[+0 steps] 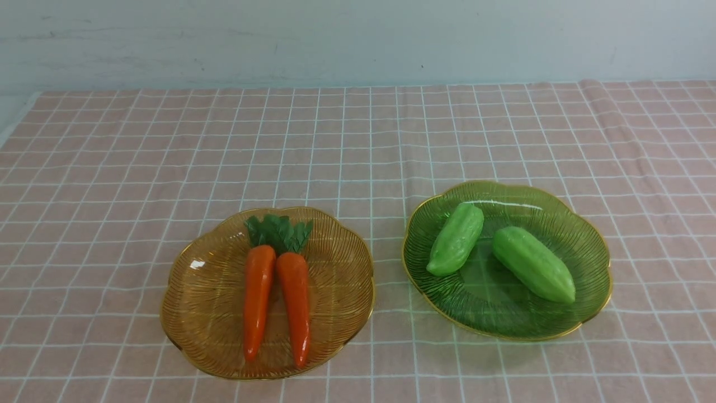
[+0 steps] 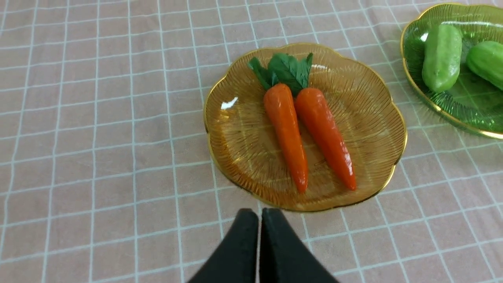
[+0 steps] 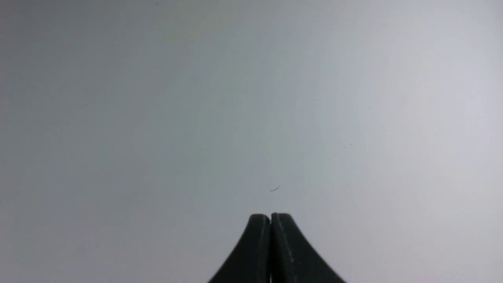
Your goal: Put different types of vegetables on the plate.
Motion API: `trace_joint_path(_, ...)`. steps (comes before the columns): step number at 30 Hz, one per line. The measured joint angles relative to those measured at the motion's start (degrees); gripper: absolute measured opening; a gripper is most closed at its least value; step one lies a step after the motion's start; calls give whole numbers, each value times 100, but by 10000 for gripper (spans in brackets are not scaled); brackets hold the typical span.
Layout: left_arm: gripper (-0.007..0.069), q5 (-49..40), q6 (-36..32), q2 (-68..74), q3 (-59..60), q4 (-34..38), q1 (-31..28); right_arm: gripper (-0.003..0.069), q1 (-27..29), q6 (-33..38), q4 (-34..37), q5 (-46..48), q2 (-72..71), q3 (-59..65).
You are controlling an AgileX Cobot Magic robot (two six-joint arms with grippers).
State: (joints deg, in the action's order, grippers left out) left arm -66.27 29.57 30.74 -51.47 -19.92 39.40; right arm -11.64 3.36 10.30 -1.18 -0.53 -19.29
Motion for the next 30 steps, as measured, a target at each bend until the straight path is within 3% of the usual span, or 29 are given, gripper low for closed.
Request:
trace_joint_path(4, -4, 701, -218, -214, 321, 27, -99, -14, 0, 0, 0, 0, 0, 0)
trace_joint_path(7, -4, 1539, -773, -553, 853, 191, -362, -14, 0, 0, 0, 0, 0, 0)
trace_joint_path(17, -4, 4083, -2852, -2090, 3522, 1423, -1996, -14, 0, 4, 0, 0, 0, 0)
trace_joint_path(26, -4, 4437, -3779, -3109, 5070, 2047, -3013, -14, 0, 6, 0, 0, 0, 0)
trace_joint_path(30, -4, 4430, -3822, -3135, 5291, 2076, -3094, -14, 0, 17, 0, -4, 0, 0)
